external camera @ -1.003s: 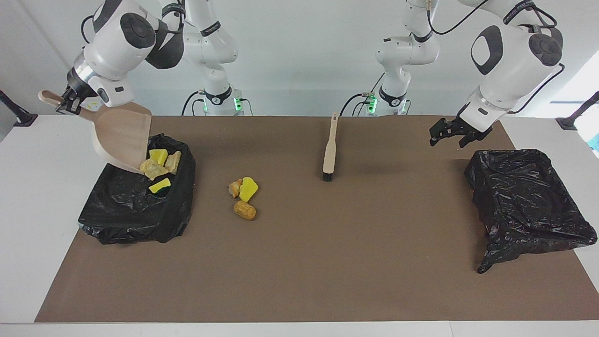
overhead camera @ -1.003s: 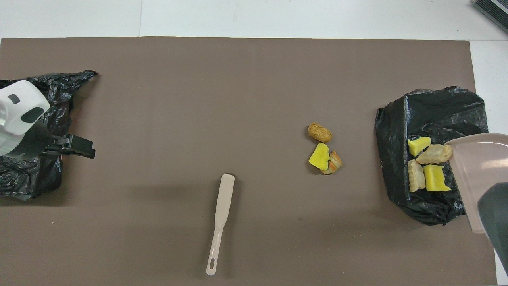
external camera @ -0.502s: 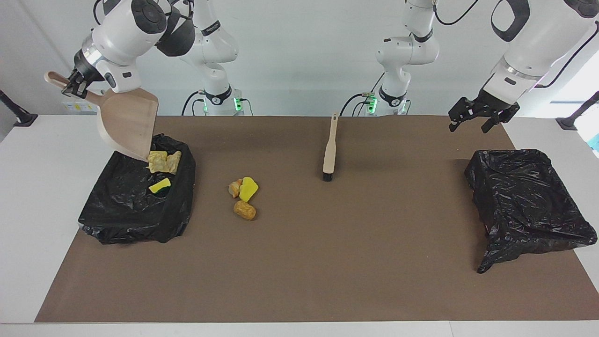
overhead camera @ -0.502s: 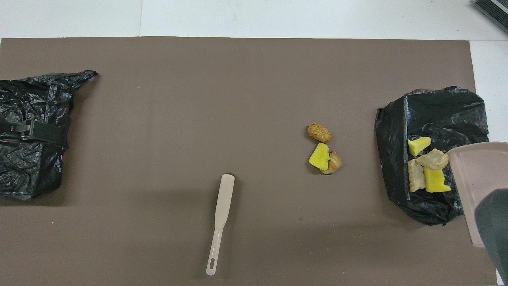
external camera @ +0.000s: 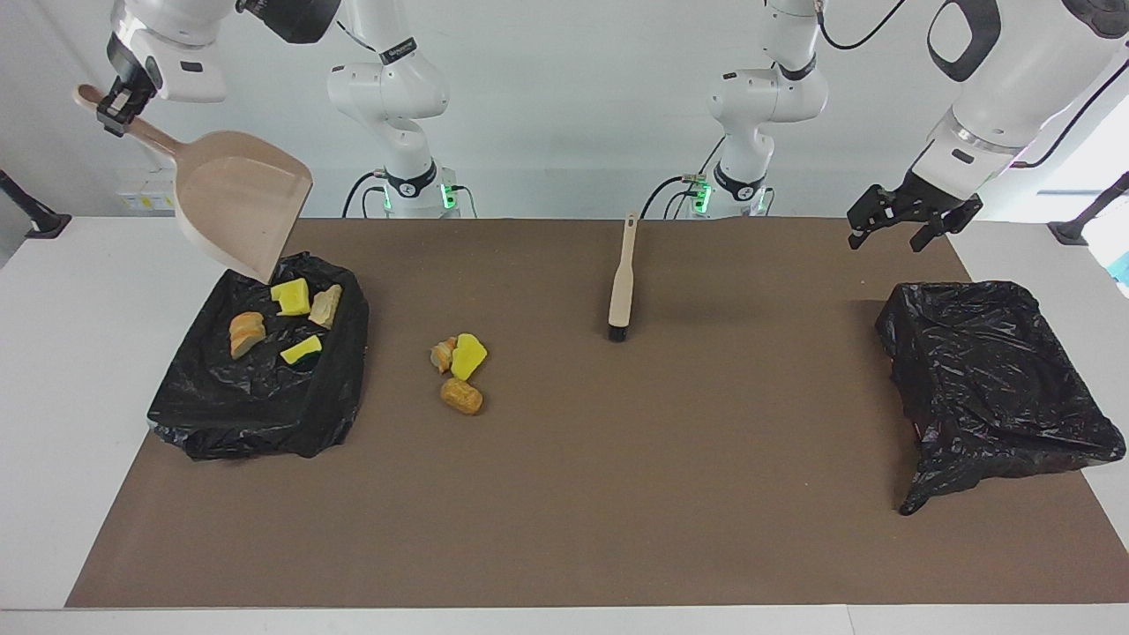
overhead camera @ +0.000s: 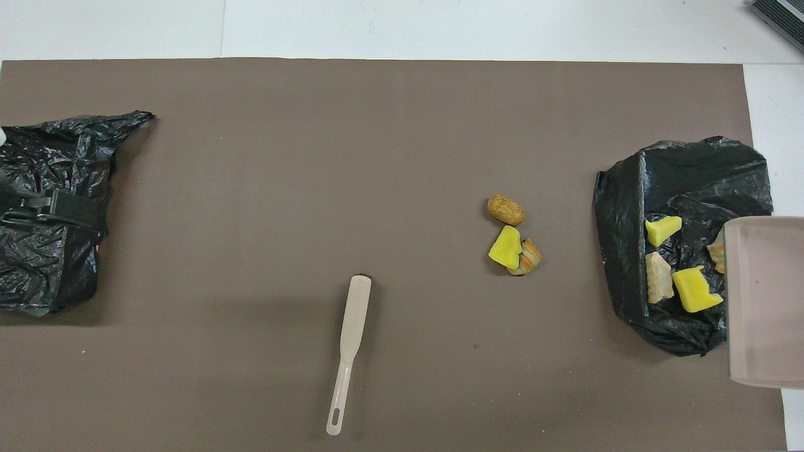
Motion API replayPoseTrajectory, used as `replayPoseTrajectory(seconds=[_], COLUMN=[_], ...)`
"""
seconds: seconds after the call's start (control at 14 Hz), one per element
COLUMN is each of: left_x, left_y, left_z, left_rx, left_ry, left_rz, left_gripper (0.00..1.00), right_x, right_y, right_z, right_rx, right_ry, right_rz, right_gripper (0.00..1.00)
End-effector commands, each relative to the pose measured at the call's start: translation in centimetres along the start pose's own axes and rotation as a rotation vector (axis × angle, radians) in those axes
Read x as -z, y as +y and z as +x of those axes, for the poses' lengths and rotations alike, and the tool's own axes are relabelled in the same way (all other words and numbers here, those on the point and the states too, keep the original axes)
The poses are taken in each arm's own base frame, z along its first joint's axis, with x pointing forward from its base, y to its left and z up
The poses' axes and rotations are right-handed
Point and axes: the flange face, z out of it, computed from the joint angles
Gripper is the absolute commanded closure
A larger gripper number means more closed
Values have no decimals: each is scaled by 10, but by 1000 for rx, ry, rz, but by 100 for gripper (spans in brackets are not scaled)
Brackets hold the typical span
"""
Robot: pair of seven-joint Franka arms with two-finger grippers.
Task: Sweep and dump trash in bin
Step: 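Place the empty dustpan back at the table center with the right gripper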
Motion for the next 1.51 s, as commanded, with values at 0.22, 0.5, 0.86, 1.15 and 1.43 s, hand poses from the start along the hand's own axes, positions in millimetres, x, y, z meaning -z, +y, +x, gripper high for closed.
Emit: replayPoseTrajectory(seconds=[0.22,0.5,0.86,1.15,1.43], left_x=[3,4,3,2,1], left_y=[2,2,2,2,2], left_z=[0,-1,-1,-1,-1], left_rx=[-37,-41,-39,-41,-39], left_ry=[-11,-9,-12,-14,-15], left_rz=[37,52,52,52,52], left_gripper=[0,0,0,0,0], right_x=[37,88,104,132,137], right_y=[-7,9,77,139,135], right_z=[40,171,324,450,554], right_rx=[-440,-798,-1117,-1394,-1465], right_ry=[300,431,555,638,700], right_rz=[74,197,381,547,628], right_gripper=[100,100,100,100,100])
